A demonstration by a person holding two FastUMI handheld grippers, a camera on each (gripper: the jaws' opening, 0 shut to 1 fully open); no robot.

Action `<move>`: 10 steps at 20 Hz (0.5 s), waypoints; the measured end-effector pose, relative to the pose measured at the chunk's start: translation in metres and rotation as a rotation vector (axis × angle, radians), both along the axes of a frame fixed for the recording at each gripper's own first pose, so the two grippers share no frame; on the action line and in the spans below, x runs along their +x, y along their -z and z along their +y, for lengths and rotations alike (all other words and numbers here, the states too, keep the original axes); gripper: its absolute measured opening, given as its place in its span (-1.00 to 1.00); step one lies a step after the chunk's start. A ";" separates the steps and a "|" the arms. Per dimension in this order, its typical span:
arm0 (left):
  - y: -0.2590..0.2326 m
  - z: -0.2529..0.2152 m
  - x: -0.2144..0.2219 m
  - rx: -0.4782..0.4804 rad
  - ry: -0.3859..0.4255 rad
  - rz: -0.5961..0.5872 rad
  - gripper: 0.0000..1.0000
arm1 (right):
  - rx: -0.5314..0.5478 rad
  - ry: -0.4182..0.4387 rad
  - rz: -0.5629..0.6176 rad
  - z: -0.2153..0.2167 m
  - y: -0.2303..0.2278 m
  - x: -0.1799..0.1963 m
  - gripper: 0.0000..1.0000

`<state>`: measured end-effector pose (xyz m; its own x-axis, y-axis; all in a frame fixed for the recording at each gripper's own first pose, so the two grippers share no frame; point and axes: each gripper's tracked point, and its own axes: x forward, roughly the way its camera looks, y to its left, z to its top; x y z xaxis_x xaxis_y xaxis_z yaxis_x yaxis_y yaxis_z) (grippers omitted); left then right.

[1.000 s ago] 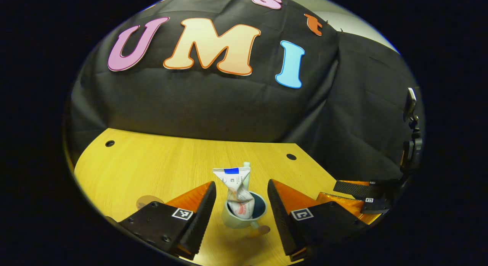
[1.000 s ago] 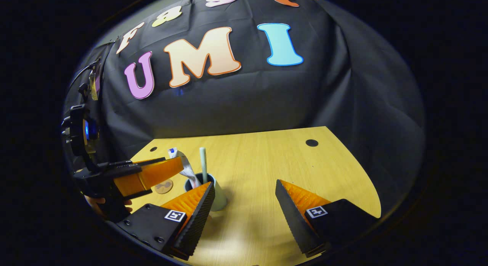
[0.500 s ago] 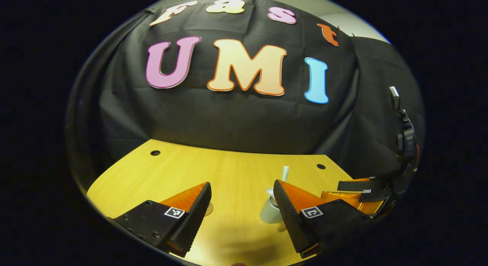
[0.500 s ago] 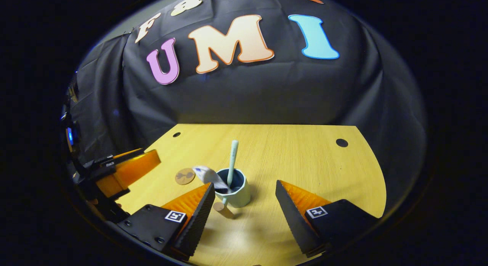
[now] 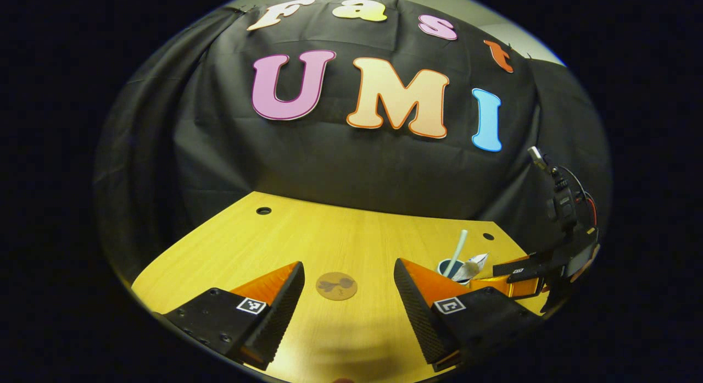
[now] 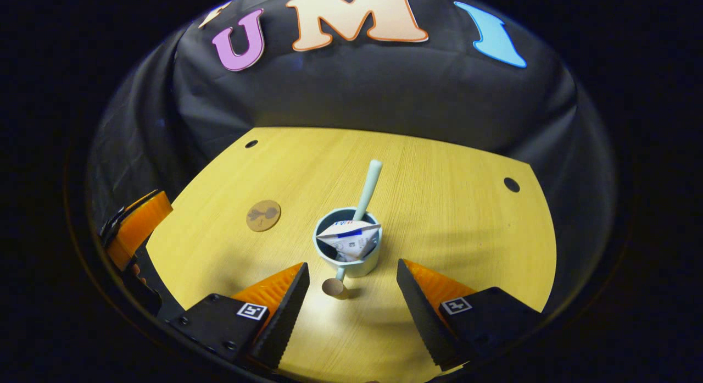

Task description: Put the toothbrush and toothpaste on the desktop into the cup, then pick up the cup and place it on the coaster on the desktop.

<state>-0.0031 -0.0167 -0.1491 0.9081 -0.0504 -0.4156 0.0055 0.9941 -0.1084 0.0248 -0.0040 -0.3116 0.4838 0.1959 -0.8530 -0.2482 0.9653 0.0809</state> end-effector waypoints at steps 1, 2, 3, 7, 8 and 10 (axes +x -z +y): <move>0.001 0.006 -0.002 0.009 -0.002 0.000 0.88 | -0.013 -0.001 0.023 0.000 0.005 -0.004 0.90; 0.000 0.013 -0.004 0.015 -0.007 -0.005 0.90 | -0.025 -0.003 0.049 0.001 0.011 -0.006 0.90; -0.002 0.020 -0.005 0.020 -0.012 -0.010 0.88 | -0.035 -0.003 0.073 0.003 0.015 -0.007 0.97; 0.001 0.047 -0.013 0.030 -0.043 -0.009 0.88 | -0.081 -0.016 0.167 0.009 0.033 -0.009 0.97; 0.002 0.053 -0.016 0.030 -0.052 -0.008 0.88 | -0.096 -0.021 0.187 0.010 0.037 -0.008 0.97; 0.006 0.065 -0.021 0.026 -0.067 0.002 0.88 | -0.128 -0.029 0.229 0.011 0.044 -0.008 0.89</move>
<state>-0.0242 0.0485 -0.1549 0.9082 0.0212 -0.4180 -0.0610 0.9947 -0.0822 0.0164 0.0068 -0.3556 0.2714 0.0906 -0.9582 -0.2650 0.9641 0.0161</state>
